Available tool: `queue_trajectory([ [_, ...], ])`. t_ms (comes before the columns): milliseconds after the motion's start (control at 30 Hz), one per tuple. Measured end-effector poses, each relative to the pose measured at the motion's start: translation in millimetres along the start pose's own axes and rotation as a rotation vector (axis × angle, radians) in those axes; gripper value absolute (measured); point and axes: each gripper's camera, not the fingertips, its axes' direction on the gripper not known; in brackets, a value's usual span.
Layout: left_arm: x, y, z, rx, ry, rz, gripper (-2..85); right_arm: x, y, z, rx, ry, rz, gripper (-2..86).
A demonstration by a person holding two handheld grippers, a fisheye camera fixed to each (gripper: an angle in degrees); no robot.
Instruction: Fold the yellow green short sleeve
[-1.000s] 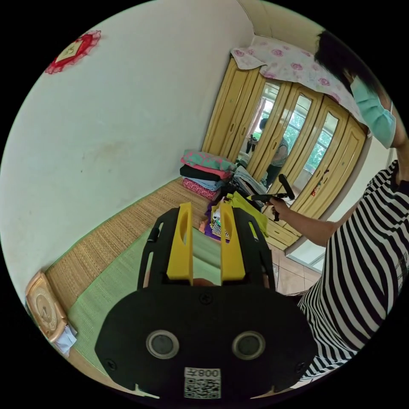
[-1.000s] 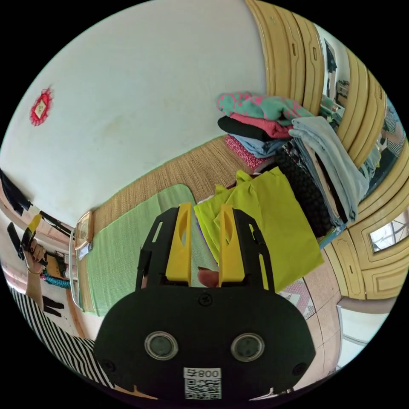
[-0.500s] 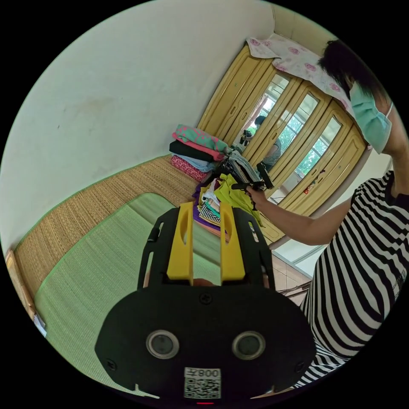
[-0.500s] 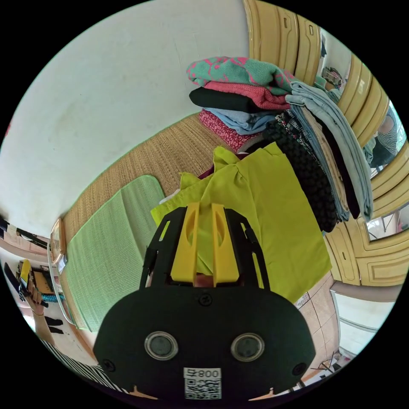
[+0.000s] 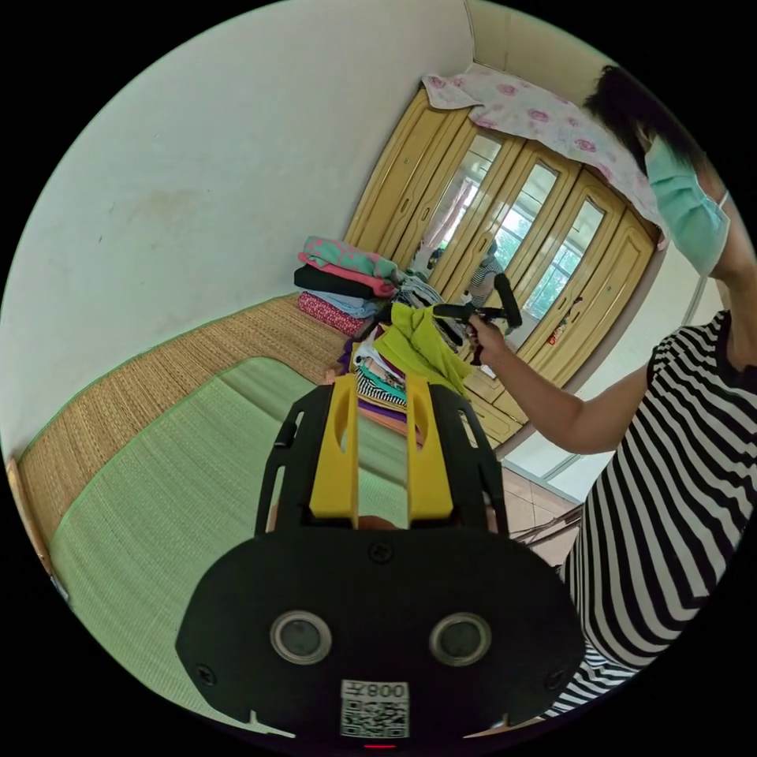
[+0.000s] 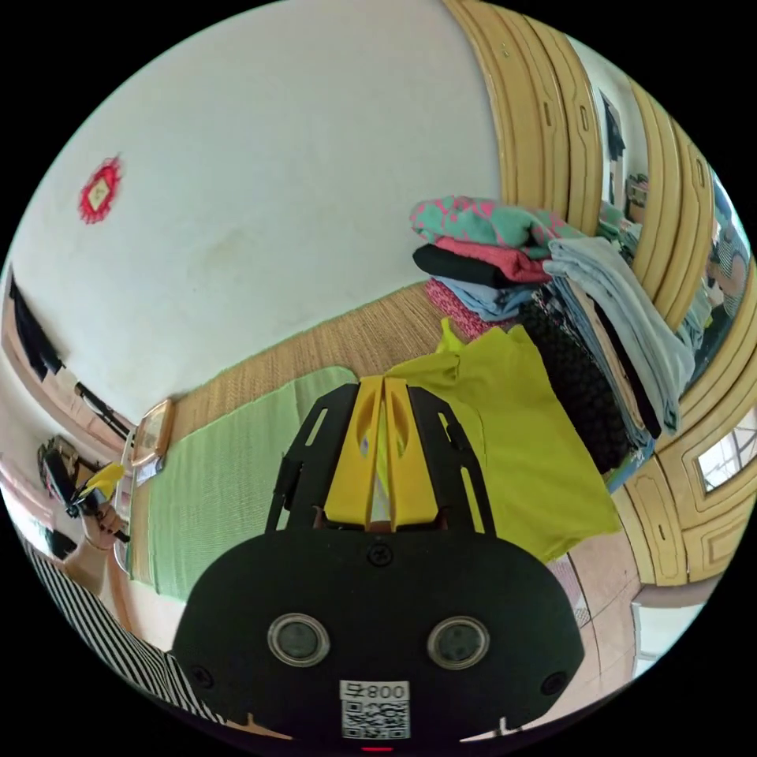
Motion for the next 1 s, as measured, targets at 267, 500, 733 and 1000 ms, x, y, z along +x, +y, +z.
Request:
queue_trajectory([
  [267, -18.3, 49.9, 30.1, 0.016, 0.057, 0.022, 9.4, -37.8, 99.7, -71.1, 0.128, -0.252, -0.193, 0.1],
  [500, -32.7, 79.4, 60.5, 0.009, 0.052, 0.059, 9.2, -45.4, 205.3, -133.3, 0.128, -0.409, -0.29, 0.1],
  [733, -63.1, 90.3, 114.0, -0.058, 0.144, -0.01, 9.3, -21.5, 295.8, -181.8, 0.158, -0.491, -0.261, 0.1],
  [1000, -116.5, 84.8, 195.6, -0.114, 0.369, -0.251, 10.8, 1.6, 349.4, -196.0, 0.171, -0.523, -0.242, 0.0],
])
